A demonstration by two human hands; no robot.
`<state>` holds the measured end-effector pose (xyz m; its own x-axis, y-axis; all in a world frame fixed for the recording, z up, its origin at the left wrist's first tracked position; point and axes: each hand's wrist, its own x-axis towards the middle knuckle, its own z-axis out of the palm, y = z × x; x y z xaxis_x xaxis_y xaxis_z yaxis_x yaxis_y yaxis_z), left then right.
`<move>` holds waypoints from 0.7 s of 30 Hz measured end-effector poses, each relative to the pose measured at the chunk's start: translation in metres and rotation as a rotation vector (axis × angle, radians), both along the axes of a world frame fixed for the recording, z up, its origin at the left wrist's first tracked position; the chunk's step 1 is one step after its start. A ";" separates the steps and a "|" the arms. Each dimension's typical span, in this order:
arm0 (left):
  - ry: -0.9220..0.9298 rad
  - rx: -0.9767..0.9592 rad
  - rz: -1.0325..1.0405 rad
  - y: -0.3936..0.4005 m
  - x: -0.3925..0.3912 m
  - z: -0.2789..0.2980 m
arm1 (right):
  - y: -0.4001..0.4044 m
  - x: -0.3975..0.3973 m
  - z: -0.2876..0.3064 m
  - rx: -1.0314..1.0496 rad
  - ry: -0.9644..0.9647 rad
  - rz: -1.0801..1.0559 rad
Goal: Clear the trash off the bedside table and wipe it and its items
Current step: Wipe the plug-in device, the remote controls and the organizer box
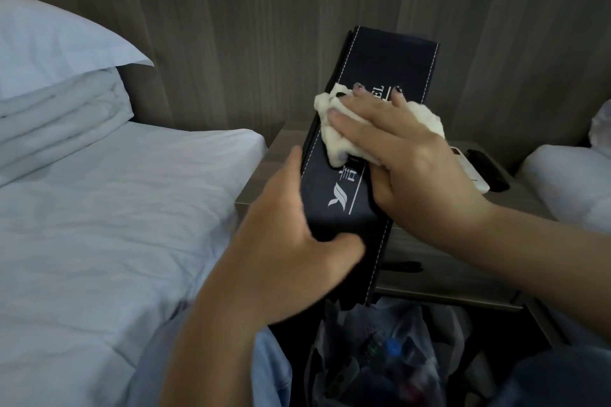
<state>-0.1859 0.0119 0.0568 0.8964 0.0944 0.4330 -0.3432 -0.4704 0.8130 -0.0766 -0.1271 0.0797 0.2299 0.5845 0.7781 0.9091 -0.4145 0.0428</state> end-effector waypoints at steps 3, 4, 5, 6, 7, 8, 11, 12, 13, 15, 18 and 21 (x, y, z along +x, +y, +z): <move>-0.008 0.196 0.311 -0.028 0.004 0.000 | 0.000 -0.002 0.000 0.011 0.016 -0.005; -0.023 0.258 0.409 -0.034 0.007 -0.003 | -0.001 -0.002 0.001 0.008 0.017 -0.004; -0.043 0.309 0.483 -0.038 0.009 -0.006 | -0.002 -0.003 0.004 0.003 0.024 0.007; -0.058 0.334 0.530 -0.040 0.011 -0.008 | -0.003 -0.003 0.007 -0.003 0.038 0.028; -0.068 0.333 0.556 -0.040 0.012 -0.010 | -0.004 -0.004 0.011 -0.018 0.058 0.055; -0.076 0.323 0.571 -0.041 0.013 -0.011 | -0.006 -0.005 0.015 -0.044 0.082 0.085; -0.104 0.293 0.608 -0.043 0.012 -0.018 | -0.008 -0.008 0.017 -0.162 0.023 0.159; -0.106 0.281 0.618 -0.044 0.011 -0.021 | -0.010 -0.006 0.018 -0.233 -0.030 0.180; -0.099 0.265 0.628 -0.045 0.010 -0.022 | -0.013 -0.002 0.021 -0.312 -0.064 0.206; -0.079 0.250 0.647 -0.046 0.009 -0.025 | -0.017 0.014 0.036 -0.385 -0.098 0.235; -0.074 0.256 0.664 -0.048 0.010 -0.025 | -0.016 0.040 0.066 -0.280 -0.052 0.147; -0.080 0.254 0.669 -0.047 0.014 -0.022 | -0.007 0.043 0.062 -0.140 -0.022 0.091</move>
<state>-0.1717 -0.0350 0.0346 0.6464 0.5001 0.5762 0.0310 -0.7718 0.6351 -0.0334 -0.1339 0.1418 0.1551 0.7051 0.6919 0.9406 -0.3194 0.1147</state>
